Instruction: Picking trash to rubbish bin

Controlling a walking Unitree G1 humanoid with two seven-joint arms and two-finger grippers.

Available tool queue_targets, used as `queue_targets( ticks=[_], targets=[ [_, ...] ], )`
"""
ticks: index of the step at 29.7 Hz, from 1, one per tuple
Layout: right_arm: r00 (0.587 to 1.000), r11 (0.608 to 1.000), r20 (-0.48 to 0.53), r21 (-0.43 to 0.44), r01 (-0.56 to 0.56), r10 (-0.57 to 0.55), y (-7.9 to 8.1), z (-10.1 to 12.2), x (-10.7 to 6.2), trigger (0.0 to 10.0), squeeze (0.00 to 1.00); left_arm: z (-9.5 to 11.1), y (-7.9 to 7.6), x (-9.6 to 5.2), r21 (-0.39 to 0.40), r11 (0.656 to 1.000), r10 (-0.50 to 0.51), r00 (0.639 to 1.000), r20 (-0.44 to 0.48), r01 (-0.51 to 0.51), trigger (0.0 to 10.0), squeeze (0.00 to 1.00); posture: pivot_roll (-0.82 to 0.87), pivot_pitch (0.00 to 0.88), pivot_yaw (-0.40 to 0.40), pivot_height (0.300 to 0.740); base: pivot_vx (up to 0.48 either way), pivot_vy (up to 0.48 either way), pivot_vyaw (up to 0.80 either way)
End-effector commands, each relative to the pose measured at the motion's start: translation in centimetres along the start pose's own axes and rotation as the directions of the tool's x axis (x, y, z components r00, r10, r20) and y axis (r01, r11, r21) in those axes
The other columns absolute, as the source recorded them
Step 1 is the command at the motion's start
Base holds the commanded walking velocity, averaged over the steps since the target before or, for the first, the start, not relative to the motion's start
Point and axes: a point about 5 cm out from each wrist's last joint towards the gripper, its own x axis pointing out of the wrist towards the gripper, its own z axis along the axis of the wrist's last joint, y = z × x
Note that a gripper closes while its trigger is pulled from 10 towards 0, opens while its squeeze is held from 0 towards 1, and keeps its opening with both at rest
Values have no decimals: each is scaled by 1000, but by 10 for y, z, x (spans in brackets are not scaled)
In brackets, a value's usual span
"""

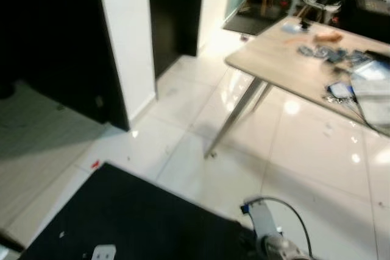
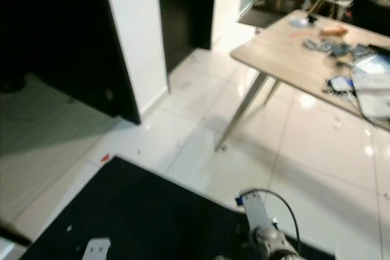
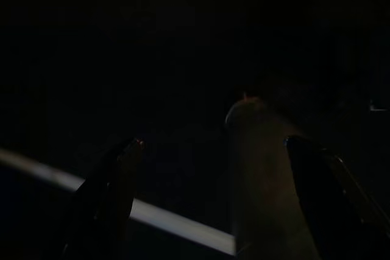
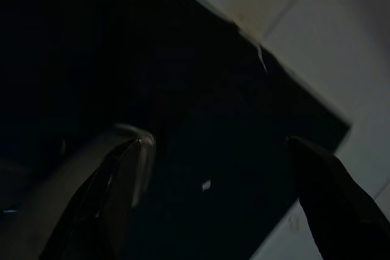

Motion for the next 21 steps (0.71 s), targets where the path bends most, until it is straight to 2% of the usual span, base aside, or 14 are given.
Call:
queue_targets(
  ticks=[1,7,11,13,14,18,21],
  targets=[
    [1000,1000,5,-7,1,-1,-2,1,0,10000,0,-1,-2,0,-8,1000,-1,1000,-1,1,10000,0,-95,46,36,740,0,0,-800],
    [999,1000,44,11,22,-23,-9,11,0,10000,0,-1,-5,1,-12,1000,-5,1000,-1,5,10000,0,-104,47,29,740,0,0,-800],
    [992,998,118,57,42,-48,-16,29,0,10000,0,-2,-6,1,-7,1000,-10,1000,-5,10,10000,0,-113,45,37,740,0,0,-800],
    [982,995,180,92,48,-64,-20,45,-1,10000,0,-2,-6,1,2,1000,-11,1000,-7,11,10000,0,-113,45,37,740,0,0,-800],
    [982,995,180,92,48,-64,-20,45,-1,10000,0,-2,-6,1,2,1000,-11,1000,-7,11,10000,0,-113,45,37,740,0,0,-800],
    [938,985,334,171,34,-91,-29,85,-6,10000,0,1,-4,1,16,1000,-12,1000,3,12,10000,0,-114,38,49,740,0,0,-800],
    [887,972,447,236,4,-112,-38,115,-14,10000,0,7,-3,1,13,1000,-13,1000,22,13,10000,0,-113,35,54,740,0,0,-800]
  ],
)
